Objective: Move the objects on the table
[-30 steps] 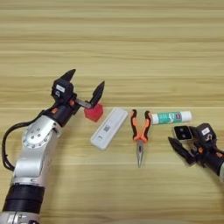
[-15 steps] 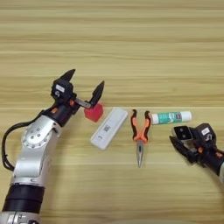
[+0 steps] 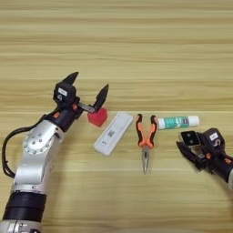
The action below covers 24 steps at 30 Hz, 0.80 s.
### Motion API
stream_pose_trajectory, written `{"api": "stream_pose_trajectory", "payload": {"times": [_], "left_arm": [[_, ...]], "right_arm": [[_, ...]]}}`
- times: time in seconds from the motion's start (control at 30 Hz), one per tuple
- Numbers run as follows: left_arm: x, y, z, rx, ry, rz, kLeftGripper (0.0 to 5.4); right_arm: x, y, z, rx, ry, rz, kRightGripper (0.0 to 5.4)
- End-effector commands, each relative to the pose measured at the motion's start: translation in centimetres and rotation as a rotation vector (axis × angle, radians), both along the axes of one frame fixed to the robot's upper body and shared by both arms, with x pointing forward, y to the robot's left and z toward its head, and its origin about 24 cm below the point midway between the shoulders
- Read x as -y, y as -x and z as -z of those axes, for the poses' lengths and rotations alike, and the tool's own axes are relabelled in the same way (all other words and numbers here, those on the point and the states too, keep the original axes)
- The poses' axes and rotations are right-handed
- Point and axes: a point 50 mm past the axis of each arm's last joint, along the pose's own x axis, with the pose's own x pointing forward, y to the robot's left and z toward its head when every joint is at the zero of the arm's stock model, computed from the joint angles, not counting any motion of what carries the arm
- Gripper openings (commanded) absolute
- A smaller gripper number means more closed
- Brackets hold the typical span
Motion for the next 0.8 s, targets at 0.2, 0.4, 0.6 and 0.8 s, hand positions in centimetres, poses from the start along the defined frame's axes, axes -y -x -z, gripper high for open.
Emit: {"api": "stream_pose_trajectory", "payload": {"times": [0.2,0.4,0.6,0.8], "left_arm": [[0.0,-0.4,-0.5,0.02,-0.006,0.007,5.4],[0.1,-0.5,-0.5,0.023,-0.006,0.01,5.4],[0.5,-0.4,-0.6,0.025,-0.003,0.028,5.4],[0.8,-0.3,-0.6,0.026,-0.004,0.044,5.4]], "right_arm": [[0.3,-0.7,-1.7,0.057,0.022,-0.039,2.95],[0.4,-1.1,-3.6,0.122,0.027,-0.075,2.94],[0.4,-1.1,-4.9,0.163,0.033,-0.112,2.94],[0.6,-1.1,-5.7,0.19,0.05,-0.151,2.94]]}}
